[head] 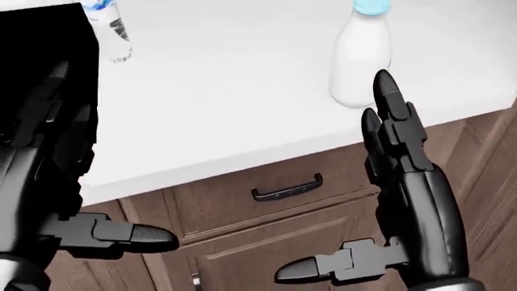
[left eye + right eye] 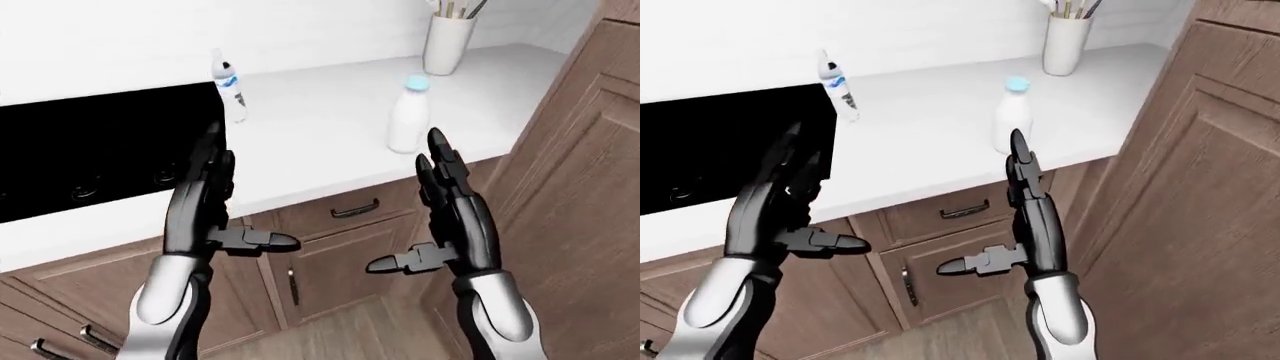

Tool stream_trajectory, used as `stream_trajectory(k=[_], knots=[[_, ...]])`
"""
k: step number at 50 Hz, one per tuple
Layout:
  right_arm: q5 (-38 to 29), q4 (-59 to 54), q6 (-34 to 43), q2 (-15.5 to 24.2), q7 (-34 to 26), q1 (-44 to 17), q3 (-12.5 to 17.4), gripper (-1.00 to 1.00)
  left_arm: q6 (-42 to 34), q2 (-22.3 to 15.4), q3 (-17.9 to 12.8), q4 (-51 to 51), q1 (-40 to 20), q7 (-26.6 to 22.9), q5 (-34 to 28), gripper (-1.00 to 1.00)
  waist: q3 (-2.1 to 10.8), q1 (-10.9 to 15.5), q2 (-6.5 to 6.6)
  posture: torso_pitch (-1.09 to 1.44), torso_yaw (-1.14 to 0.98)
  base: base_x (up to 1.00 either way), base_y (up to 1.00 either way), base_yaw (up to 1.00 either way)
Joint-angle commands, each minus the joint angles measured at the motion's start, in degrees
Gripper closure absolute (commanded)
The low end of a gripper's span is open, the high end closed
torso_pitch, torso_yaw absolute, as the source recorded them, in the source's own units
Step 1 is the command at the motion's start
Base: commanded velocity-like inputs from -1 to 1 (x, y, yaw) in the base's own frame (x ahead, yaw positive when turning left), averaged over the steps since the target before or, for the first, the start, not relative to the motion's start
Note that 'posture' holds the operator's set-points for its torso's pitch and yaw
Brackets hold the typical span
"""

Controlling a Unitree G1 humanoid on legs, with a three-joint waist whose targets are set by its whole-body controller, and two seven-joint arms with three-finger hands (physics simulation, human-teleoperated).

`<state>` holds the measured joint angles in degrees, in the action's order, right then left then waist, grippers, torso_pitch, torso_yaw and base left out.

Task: Move the drinks to the dining counter.

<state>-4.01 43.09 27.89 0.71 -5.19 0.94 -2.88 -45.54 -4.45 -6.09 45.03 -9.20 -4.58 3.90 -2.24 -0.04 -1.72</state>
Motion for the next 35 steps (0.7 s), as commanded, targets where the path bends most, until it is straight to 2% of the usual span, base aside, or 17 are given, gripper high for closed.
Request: stream_trajectory(k=[1,2,4,7,9,10,11,12,13,15,17,19,20,25,27,29,35], knots=[[-0.06,2.31,-1.83,-0.11,-0.25,-0.95,-0.78,-1.00,1.48,-0.38,-0.80,2.02,-1.12,0.42,-0.22,-1.00,0.37,0.02,0.43,0.00,0.00,0.44,0.20,0.00],[-0.25,2.20,-2.08,-0.08,-0.33,-0.80,-0.97,-1.00,1.50,-0.40,-0.93,2.08,-1.02,0.37,-0.13,-1.00,-0.25,0.36,0.14,0.00,0.00,0.24,0.38,0.00],[-0.28,2.19,-2.12,-0.18,-0.34,-0.79,-0.98,-1.00,1.25,-0.47,-1.18,2.27,-1.11,0.40,0.00,-1.00,1.00,0.93,-0.55,0.00,0.00,0.13,0.41,0.00],[-0.36,2.28,-1.91,-0.27,-0.23,-0.75,-0.96,-1.00,1.85,-0.42,-1.00,1.93,-0.79,0.41,-0.04,-1.00,1.12,0.95,1.49,0.00,0.00,0.13,0.41,0.00],[-0.42,2.26,-2.00,-0.21,-0.28,-0.64,-0.97,-1.00,1.97,-0.39,-0.92,1.89,-0.68,0.42,-0.06,-1.00,1.02,0.89,3.68,0.00,0.00,0.21,0.42,0.00],[-0.43,2.19,-2.43,-0.16,-0.38,-0.36,-1.00,-1.00,2.12,-0.36,-0.92,1.75,-0.65,0.46,-0.08,-1.00,1.72,1.06,5.32,0.00,0.00,0.22,0.44,0.00],[-0.48,2.24,-2.74,-0.17,-0.41,-0.10,-1.14,-1.00,2.25,-0.35,-0.86,1.78,-0.49,0.45,-0.13,-1.00,2.00,1.36,4.15,0.00,0.00,0.13,0.52,0.00],[-0.51,2.19,-3.06,-0.16,-0.48,0.06,-1.21,-1.00,2.40,-0.34,-0.87,1.68,-0.39,0.41,-0.13,-1.00,0.93,1.95,4.69,0.00,0.00,0.00,0.58,0.00],[-0.47,2.39,-2.98,-0.20,-0.51,0.02,-1.20,-1.00,2.77,-0.32,-0.95,1.33,-0.35,0.37,-0.13,-1.00,0.63,2.17,5.57,0.00,0.00,0.00,0.58,0.00],[-0.41,2.30,-3.30,-0.29,-0.49,0.05,-1.23,-1.00,2.75,-0.33,-0.96,1.44,-0.23,0.35,-0.12,-1.00,1.11,2.36,5.02,0.00,0.00,0.00,0.57,0.00],[-0.33,2.23,-3.28,-0.36,-0.37,-0.01,-1.17,-1.00,2.89,-0.28,-0.95,1.43,-0.05,0.33,-0.12,-1.00,1.30,2.04,3.41,0.00,0.00,0.00,0.49,0.00],[-0.16,2.11,-3.39,-0.41,-0.29,-0.03,-1.05,-1.00,3.35,-0.21,-0.83,1.12,0.15,0.33,-0.22,-1.00,0.87,1.56,2.58,0.00,0.00,0.00,0.16,0.00],[0.09,2.00,-3.62,-0.45,-0.26,0.05,-0.93,-1.00,3.57,-0.18,-0.73,0.96,0.23,0.31,-0.30,-1.00,0.59,1.18,3.17,0.00,0.00,0.00,0.00,0.00],[0.26,1.50,-3.78,-0.33,-0.06,0.11,-0.63,-1.00,3.29,-0.11,-0.32,1.17,0.17,0.34,-0.58,-1.00,2.51,0.71,3.80,0.00,0.00,0.03,0.00,0.00],[0.27,1.23,-4.66,-0.21,-0.28,0.44,-0.82,-1.00,3.49,-0.04,-0.31,0.91,0.08,0.35,-0.65,-1.00,1.08,0.81,3.24,0.00,0.00,0.05,0.00,0.00],[0.13,1.29,-4.85,-0.15,-0.37,0.55,-0.95,-1.00,3.74,-0.02,-0.39,0.74,0.11,0.28,-0.65,-1.00,2.10,0.86,3.20,0.00,0.00,0.00,0.00,0.00],[-0.31,1.76,-5.05,-0.19,-0.38,0.82,-1.30,-1.00,2.11,-0.11,-0.58,2.40,-0.24,0.39,-0.38,-1.00,1.64,1.05,2.39,0.00,0.00,0.00,0.00,0.00]])
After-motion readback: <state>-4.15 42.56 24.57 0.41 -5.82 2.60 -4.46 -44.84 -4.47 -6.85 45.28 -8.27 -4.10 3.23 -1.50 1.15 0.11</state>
